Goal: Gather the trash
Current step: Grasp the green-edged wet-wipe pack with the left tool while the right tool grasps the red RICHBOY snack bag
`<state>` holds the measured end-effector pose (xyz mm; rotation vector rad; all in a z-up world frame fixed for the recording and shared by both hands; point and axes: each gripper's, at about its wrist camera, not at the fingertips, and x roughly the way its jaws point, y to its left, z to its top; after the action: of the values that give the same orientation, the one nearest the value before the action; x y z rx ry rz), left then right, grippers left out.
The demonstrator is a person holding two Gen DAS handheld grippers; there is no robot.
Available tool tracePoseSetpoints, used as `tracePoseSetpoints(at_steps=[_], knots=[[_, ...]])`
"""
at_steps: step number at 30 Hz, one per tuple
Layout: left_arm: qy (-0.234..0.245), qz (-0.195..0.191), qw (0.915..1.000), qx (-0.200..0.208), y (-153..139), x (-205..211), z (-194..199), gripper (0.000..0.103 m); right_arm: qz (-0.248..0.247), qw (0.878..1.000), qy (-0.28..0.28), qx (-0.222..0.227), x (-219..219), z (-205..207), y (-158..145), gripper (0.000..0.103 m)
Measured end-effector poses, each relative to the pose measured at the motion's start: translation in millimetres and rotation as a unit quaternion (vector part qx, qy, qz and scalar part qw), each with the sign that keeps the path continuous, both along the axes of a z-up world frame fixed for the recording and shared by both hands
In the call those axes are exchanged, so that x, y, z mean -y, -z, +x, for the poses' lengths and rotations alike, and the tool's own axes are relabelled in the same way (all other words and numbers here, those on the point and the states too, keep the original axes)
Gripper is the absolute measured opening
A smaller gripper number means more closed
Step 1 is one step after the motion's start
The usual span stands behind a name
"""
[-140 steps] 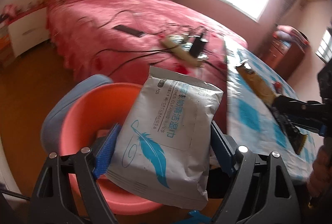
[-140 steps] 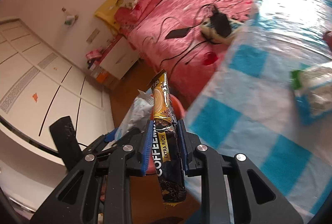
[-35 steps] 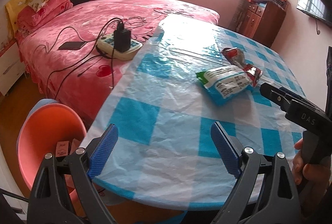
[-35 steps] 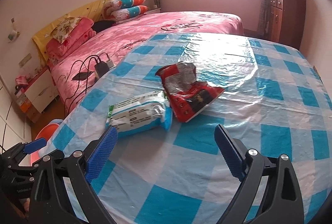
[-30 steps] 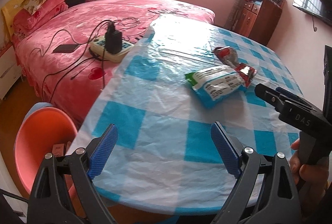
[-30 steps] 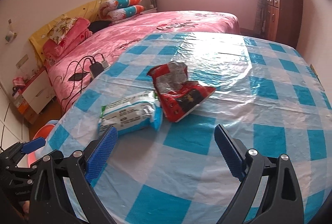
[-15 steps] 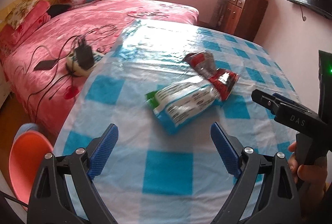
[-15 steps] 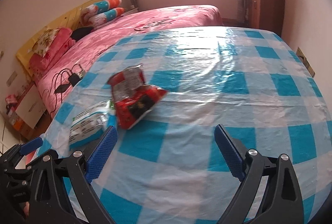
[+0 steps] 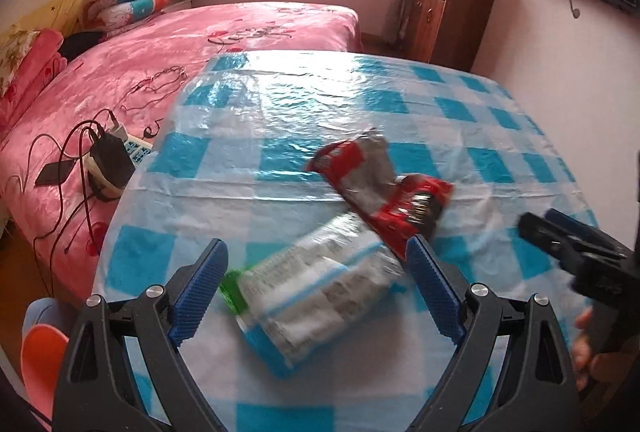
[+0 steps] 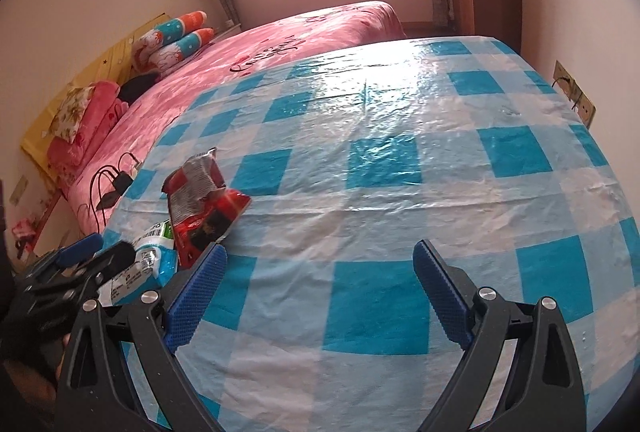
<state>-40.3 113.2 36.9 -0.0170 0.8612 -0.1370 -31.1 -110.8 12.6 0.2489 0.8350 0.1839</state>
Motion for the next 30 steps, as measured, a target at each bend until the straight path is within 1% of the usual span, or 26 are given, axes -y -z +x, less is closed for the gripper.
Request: tracePoseSetpoints(at_steps=[2, 5, 10, 12, 19, 22, 26, 30], knots=[[0.005, -0.007, 1.0000, -0.005, 3, -6, 6, 0.091, 0.003, 1.000, 0.001, -0.002, 3, 1, 1, 0.093], [0.031, -0.031, 0.9988, -0.020, 11, -10, 13, 0.091, 0.007, 1.000, 0.001, -0.006, 5, 3, 3, 0.093], [0.050, -0.054, 0.9969, -0.030, 18, -11, 6, 0.091, 0.009, 1.000, -0.002, -0.008, 5, 3, 3, 0.093], [0.054, -0.051, 0.9966, -0.035, 20, -9, 0, 0.091, 0.010, 1.000, -0.003, -0.009, 5, 4, 3, 0.093], [0.098, -0.035, 0.9937, -0.042, 22, 12, -31, 0.091, 0.011, 1.000, -0.014, -0.012, -2, 5, 5, 0.093], [0.090, -0.031, 0.9949, -0.034, 19, 14, -37, 0.091, 0.006, 1.000, -0.027, -0.010, -10, 6, 6, 0.093], [0.052, -0.014, 0.9985, -0.013, 17, 9, -33, 0.091, -0.001, 0.999, -0.050, -0.010, -25, 12, 7, 0.093], [0.034, -0.016, 0.9990, -0.022, 22, 8, -22, 0.091, -0.007, 0.998, -0.062, -0.013, -37, 19, 8, 0.093]])
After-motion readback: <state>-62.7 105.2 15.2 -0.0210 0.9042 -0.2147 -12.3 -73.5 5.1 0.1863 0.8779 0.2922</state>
